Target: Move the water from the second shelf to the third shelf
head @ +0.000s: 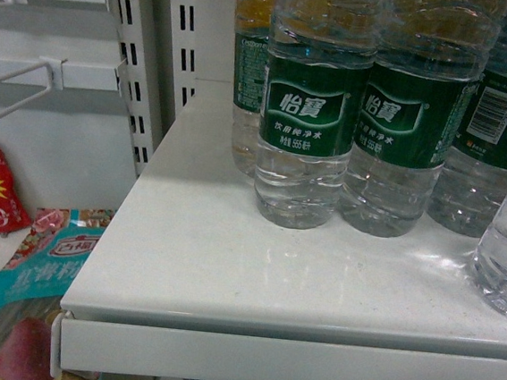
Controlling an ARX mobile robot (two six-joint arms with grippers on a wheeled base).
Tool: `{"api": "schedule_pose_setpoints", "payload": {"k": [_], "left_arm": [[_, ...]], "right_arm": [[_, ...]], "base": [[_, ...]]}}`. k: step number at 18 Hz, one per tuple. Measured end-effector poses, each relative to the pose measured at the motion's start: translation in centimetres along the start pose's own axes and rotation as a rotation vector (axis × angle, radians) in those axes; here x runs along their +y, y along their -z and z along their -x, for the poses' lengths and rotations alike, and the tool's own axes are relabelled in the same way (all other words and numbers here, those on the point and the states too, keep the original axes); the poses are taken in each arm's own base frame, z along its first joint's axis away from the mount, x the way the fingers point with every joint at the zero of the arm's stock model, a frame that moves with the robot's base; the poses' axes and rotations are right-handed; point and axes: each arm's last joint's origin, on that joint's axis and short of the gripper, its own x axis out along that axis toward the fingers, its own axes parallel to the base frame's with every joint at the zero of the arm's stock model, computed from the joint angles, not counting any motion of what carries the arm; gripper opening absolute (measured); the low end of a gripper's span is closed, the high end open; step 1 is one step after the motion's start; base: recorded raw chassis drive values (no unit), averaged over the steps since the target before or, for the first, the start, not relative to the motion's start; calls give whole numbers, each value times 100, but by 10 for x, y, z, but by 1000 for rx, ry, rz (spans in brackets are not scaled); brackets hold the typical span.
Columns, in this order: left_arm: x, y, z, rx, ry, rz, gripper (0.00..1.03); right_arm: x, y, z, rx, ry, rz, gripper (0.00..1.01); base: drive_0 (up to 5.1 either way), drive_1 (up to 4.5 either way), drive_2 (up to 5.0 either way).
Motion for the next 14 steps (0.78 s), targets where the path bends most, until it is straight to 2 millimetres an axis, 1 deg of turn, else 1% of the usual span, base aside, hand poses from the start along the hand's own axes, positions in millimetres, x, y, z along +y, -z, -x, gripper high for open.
{"api": "schedule_pose_setpoints", "payload": {"k": [14], "left_arm": [[0,0,0,-2,0,0,98]], "right_arm": [[0,0,0,-2,0,0,98]], "base": [[0,0,0]]}}
